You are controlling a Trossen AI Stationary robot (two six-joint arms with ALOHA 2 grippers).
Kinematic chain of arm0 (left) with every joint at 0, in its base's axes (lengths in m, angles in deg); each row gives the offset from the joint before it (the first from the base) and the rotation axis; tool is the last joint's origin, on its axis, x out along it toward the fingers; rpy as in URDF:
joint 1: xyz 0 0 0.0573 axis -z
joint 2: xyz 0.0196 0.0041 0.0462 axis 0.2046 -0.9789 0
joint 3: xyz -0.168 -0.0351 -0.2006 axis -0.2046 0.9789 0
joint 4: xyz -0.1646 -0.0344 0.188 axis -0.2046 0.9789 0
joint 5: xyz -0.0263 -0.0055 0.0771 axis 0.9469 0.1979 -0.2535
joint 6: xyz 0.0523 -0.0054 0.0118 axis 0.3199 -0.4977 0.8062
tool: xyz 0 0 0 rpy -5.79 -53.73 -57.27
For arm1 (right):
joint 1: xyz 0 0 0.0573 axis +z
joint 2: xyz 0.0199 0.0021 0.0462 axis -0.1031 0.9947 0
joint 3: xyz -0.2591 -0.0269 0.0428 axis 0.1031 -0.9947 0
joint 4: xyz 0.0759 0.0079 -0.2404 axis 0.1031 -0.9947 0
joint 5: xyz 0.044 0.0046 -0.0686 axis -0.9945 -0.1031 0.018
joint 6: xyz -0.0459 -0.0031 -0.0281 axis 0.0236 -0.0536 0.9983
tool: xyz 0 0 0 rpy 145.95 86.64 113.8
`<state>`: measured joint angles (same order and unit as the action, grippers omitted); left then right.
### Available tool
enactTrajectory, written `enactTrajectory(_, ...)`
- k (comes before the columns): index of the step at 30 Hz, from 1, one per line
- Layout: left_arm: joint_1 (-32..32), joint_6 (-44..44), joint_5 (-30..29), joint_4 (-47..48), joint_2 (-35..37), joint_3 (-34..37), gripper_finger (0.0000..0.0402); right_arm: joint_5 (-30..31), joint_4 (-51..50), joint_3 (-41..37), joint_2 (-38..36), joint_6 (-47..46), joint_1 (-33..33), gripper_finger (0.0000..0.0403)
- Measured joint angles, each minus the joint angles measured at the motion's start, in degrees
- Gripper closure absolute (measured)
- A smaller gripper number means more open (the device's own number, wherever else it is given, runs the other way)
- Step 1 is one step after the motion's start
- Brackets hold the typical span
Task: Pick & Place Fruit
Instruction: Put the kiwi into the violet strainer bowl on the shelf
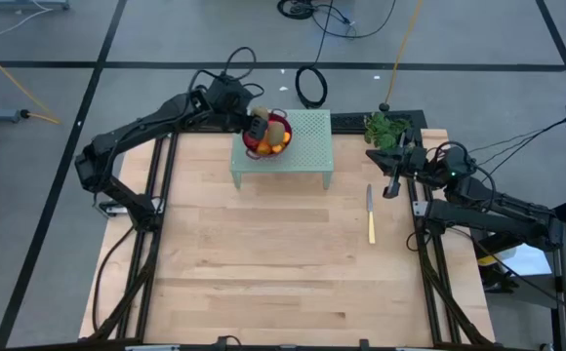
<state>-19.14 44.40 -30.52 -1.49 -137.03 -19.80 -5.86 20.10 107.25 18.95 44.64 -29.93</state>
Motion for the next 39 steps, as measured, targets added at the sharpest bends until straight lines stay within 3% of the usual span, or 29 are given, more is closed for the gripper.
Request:
enactTrajectory(17, 0.24, 0.28, -0.72, -0.31, -0.28, 0.0, 0.0194, -0.13, 0.0, 0.0, 0.0, 0.02, 0.0, 0.0403)
enactTrajectory(39, 0.15, 0.46, 2.99, 1.01, -0.28, 0.0, 0.0177, -0.15, -0.02, 0.0, 0.0, 0.02, 0.0, 0.0403)
